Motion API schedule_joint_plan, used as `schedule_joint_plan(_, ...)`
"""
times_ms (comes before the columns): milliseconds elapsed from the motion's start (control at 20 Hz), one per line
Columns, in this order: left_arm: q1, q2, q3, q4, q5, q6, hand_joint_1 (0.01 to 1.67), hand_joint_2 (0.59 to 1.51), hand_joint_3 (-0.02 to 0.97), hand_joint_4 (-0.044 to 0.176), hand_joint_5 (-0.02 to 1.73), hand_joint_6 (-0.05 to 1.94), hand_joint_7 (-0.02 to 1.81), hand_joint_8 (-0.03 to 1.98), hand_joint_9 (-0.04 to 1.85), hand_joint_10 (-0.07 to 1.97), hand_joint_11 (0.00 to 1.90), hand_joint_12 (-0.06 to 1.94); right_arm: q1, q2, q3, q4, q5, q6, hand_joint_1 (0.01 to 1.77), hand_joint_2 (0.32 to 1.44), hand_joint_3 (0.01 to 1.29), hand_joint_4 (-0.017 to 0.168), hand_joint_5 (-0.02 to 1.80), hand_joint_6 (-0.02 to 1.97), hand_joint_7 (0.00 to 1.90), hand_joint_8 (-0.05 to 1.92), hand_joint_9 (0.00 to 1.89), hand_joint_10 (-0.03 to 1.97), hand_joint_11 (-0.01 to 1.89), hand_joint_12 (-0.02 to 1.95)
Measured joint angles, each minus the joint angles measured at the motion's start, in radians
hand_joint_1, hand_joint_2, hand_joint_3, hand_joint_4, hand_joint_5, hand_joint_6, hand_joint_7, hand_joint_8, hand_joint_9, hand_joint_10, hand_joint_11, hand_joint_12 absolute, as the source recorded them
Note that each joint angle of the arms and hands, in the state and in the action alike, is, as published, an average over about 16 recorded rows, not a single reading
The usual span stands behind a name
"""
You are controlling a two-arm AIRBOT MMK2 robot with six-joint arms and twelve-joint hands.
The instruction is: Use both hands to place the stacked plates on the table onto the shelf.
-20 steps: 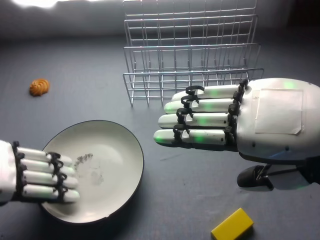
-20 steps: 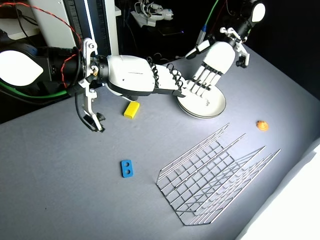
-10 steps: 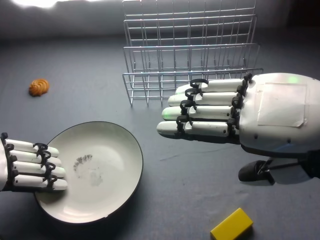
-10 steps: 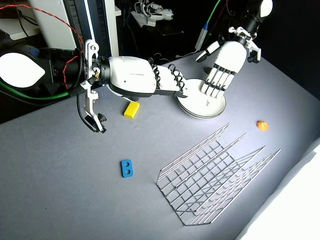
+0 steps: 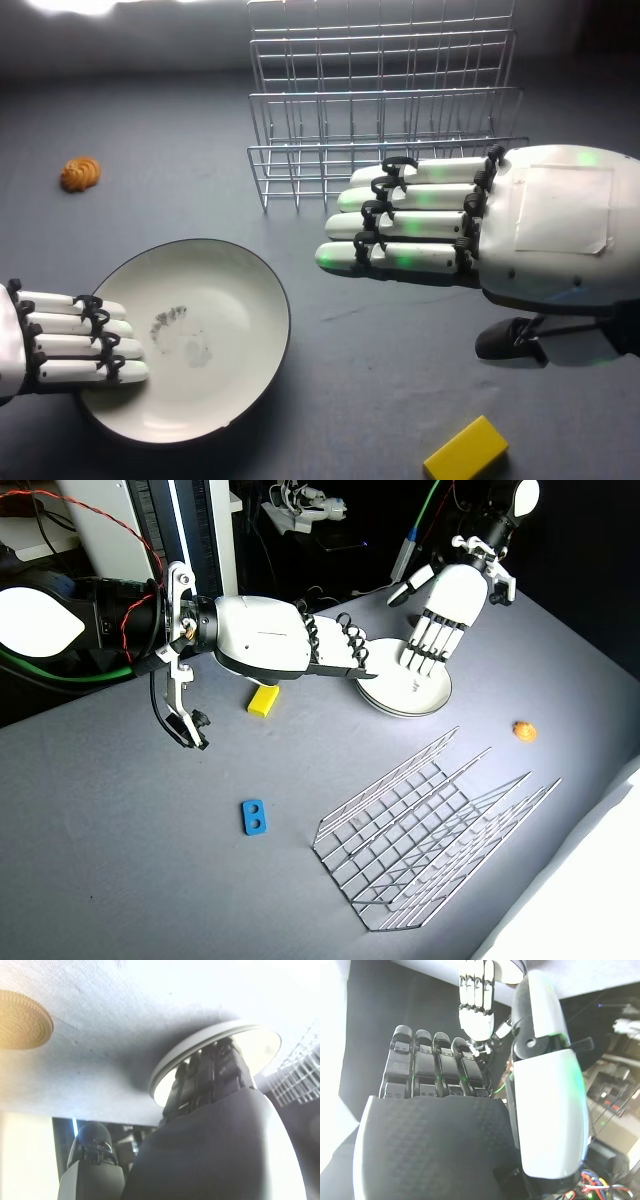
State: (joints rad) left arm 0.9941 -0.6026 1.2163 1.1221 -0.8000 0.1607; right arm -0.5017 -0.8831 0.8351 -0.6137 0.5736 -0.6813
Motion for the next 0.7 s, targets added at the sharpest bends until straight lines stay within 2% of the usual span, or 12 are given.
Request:
schedule_joint_plan(350,0.008,-0.009,-0.064,-0.054,0.034,-0.002,0.02,1.101,0.012,-0.005,-0.01,-0.02,-0.01,-0.02,0.01,-0.01,0.01,-0.01,0.004,-0.024,0.005,0.001,-0.003,-0.043,1.14,1.03,0.02,-0.004,0.02,0.02,0.02,0.01,0.02,0.0,0.02,0.1)
schedule_joint_plan(700,-0.008,-0.021,-0.141,-0.119,0.081,-0.003,0.02,1.101,0.012,-0.006,-0.01,-0.03,-0.01,-0.03,0.01,0.0,0.02,0.01,0.029,-0.102,0.052,0.002,-0.025,-0.113,1.14,1.03,0.02,-0.004,0.02,0.02,0.02,0.01,0.02,0.0,0.02,0.21)
